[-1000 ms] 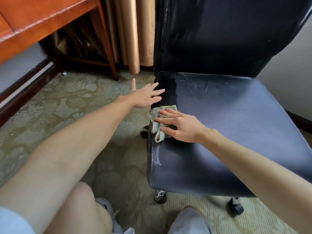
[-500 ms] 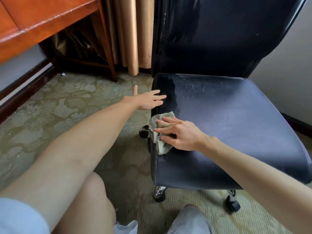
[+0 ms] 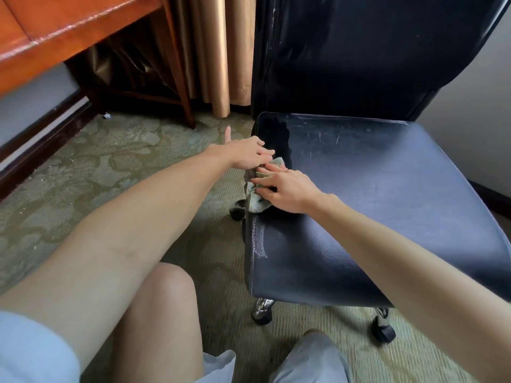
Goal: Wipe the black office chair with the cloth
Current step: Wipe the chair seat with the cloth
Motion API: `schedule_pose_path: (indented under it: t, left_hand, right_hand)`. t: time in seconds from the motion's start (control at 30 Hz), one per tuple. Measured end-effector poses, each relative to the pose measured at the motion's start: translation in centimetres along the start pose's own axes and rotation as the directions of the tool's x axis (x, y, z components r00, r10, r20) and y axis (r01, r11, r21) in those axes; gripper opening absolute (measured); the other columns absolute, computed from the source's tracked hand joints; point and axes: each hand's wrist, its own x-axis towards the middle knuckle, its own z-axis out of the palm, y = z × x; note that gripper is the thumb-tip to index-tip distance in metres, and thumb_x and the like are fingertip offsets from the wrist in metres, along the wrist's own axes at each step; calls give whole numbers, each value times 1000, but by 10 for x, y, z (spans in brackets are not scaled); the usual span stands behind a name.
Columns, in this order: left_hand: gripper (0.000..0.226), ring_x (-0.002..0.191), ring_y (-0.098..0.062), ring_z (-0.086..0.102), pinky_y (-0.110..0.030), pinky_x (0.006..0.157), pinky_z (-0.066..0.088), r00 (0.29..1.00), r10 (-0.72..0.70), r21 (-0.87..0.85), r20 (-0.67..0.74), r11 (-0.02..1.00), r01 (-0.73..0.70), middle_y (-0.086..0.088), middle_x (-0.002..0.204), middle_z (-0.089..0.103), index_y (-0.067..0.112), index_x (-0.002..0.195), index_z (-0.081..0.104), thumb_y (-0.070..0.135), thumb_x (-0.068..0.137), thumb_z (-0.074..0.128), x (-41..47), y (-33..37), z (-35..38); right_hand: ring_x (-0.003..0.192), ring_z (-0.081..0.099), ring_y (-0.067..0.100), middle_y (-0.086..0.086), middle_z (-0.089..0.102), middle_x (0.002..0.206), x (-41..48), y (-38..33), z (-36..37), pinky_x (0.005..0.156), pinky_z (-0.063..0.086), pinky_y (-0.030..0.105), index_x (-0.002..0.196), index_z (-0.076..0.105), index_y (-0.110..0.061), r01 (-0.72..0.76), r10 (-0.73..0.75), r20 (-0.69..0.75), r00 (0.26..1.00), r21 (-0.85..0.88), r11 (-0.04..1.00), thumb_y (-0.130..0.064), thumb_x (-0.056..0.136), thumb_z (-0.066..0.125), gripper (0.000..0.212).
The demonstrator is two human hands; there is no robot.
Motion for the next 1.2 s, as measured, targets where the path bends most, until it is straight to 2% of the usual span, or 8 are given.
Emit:
schedule_pose_path:
  t: [0.1,0.2,0.33,0.47,0.63,0.83,1.07,1.2]
  left_hand:
    - [50,148,-11,12,-60,106,-28,1000,17,27,-17,999,-17,11,160,18,48,144,35,60,99,17,-3,-2,4]
    - [53,149,-12,5,-59,107,-27,998,43,75,-55,996,-39,10,162,14,50,147,27,65,97,17,-6,-6,13]
    - [59,150,-14,-6,-56,109,-26,989,86,117,-119,991,-72,6,164,1,45,152,11,66,97,16,-14,-8,27]
    - [60,148,-12,-14,-52,114,-21,980,180,44,-80,983,-177,9,163,-11,48,152,5,66,96,20,-15,-7,35]
    - [61,148,-9,-13,-55,116,-13,982,175,-4,-76,984,-175,15,162,-5,53,149,12,72,92,24,-8,-9,35]
    - [62,148,-8,-11,-57,116,-9,983,166,-30,-77,985,-169,15,162,0,51,148,19,73,91,30,-8,-8,33]
    - [62,148,-10,-10,-59,115,-11,986,155,-43,-67,986,-158,15,162,2,52,147,21,72,90,35,-5,-7,32]
    - [62,148,-11,-5,-61,114,-10,987,143,-100,-74,984,-150,14,161,8,51,145,28,70,88,43,-6,-6,27]
  right_hand:
    - [146,20,11,-14,33,153,-25,-4,5,109,36,36,132,53,-43,115,-115,-13,993,3,993,-42,97,45,36]
    - [145,21,9,-11,38,150,-50,-6,12,116,28,34,130,57,-38,241,-237,-61,970,52,969,-43,96,49,35]
    - [145,20,8,-12,38,150,-57,-4,11,119,23,35,131,56,-37,256,-254,-41,966,61,965,-43,96,50,36]
    - [144,21,3,-16,41,148,-53,-3,8,117,27,36,130,57,-41,228,-227,-27,974,100,969,-45,95,50,35]
    - [142,24,1,-19,44,144,-45,-10,10,112,34,38,123,61,-43,136,-124,-85,989,156,978,-43,93,51,31]
    - [138,39,15,-4,56,137,-83,-21,25,113,36,40,115,69,-33,395,-384,-137,913,69,916,-49,88,44,41]
    - [143,28,8,-13,46,145,-52,-11,17,109,38,43,126,62,-37,211,-202,-99,974,91,973,-40,95,55,32]
    - [140,37,18,-2,54,139,-72,-20,28,110,38,44,118,69,-32,366,-353,-163,921,54,929,-47,91,49,36]
